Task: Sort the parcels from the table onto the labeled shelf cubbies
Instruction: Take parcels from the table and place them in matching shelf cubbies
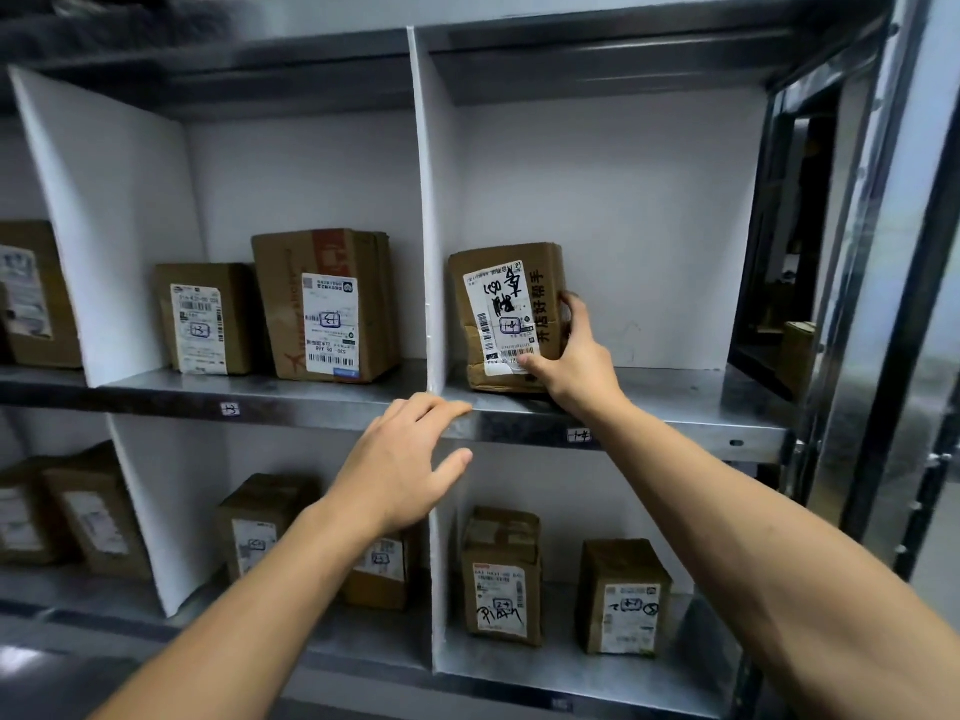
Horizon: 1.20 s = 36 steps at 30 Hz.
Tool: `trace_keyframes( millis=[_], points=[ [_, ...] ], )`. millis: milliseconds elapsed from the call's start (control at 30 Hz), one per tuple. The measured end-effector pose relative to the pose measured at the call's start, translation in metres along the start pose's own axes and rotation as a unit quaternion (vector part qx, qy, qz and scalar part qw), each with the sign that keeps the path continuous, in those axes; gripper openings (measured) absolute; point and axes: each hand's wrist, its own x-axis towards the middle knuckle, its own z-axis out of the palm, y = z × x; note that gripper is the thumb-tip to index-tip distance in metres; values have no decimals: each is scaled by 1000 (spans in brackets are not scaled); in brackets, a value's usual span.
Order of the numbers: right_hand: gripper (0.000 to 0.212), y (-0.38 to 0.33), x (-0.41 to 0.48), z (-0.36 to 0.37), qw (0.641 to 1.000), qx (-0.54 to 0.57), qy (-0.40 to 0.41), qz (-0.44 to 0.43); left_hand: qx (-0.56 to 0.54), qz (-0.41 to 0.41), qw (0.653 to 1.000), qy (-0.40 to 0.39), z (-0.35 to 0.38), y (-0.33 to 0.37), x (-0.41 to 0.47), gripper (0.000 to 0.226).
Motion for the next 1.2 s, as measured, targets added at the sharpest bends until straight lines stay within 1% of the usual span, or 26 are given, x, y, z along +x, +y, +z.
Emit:
trace_keyframes(
  millis=[167,300,533,600,667,733,833,933,1000,1067,1200],
  points=[
    [92,4,2,-6,1000,12,-28,4,-9,-9,1000,3,0,-4,-3,50],
    [92,4,0,-8,999,-1,-34,12,-21,-4,1000,0,1,-4,-6,51],
    [93,-7,-14,-9,997,-55,25,47,-47,12,999,-15,-5,-12,-19,51],
    [87,-12,-25,-13,995,-81,37,53,-52,17,998,-25,-8,-16,-25,52],
    [73,-17,-41,-15,990,-118,55,50,-58,24,997,-34,-11,-21,-30,51],
    [58,-19,-64,-16,984,-164,67,29,-66,32,996,-44,-13,-25,-36,51],
    [43,-18,-107,-17,963,-261,64,-23,-70,51,994,-60,-13,-27,-50,51],
    [39,-14,-154,-20,928,-366,41,-52,-78,72,991,-87,-4,-24,-68,50],
    [39,-10,-192,-24,904,-425,16,-51,-85,90,986,-110,7,-15,-81,51],
    [39,-3,-236,-30,875,-483,-20,-29,-94,111,980,-137,23,-1,-96,53],
    [39,14,-333,-49,835,-542,-70,71,-103,168,963,-183,54,41,-127,56]
  ],
)
